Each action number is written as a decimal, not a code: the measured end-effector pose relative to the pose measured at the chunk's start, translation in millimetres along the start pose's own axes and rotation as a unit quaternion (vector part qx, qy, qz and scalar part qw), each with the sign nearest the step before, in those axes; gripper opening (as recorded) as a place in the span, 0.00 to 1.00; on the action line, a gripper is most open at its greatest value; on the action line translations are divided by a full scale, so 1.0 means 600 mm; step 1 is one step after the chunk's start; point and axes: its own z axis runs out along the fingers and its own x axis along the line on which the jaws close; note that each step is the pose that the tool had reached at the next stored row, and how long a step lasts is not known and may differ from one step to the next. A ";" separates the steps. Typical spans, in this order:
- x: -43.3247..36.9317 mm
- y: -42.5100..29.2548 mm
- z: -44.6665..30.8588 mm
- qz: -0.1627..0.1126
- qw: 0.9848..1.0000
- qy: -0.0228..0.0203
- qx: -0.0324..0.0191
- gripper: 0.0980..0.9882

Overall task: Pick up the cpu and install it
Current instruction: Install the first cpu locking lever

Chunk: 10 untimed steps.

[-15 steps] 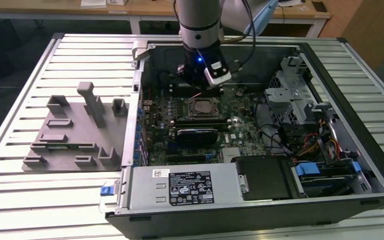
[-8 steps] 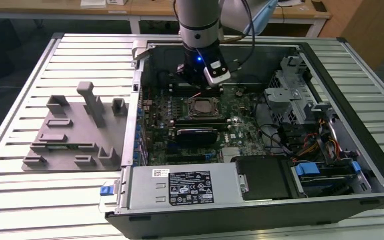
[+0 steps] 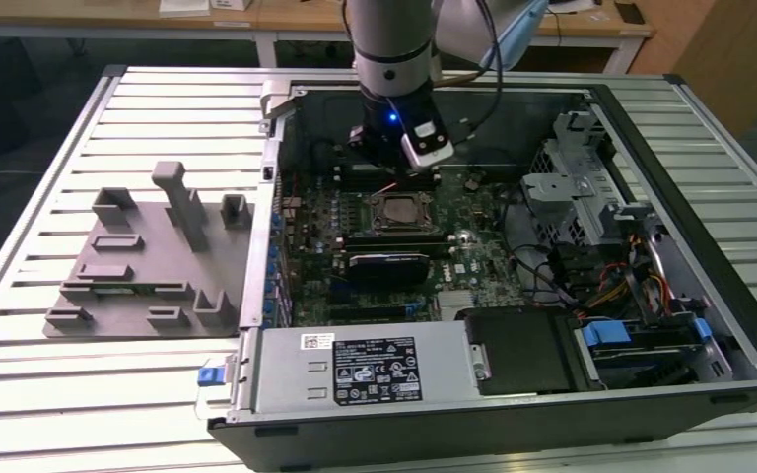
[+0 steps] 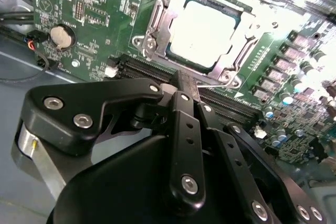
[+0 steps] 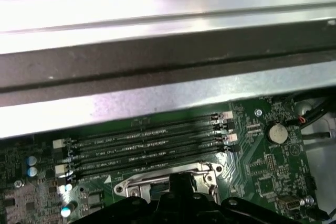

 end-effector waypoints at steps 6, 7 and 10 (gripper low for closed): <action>0.001 -0.001 0.004 0.001 1.000 -0.004 -0.014 0.01; 0.002 -0.001 0.005 0.001 1.000 -0.007 -0.015 0.01; 0.002 -0.001 0.006 0.000 1.000 -0.011 -0.017 0.01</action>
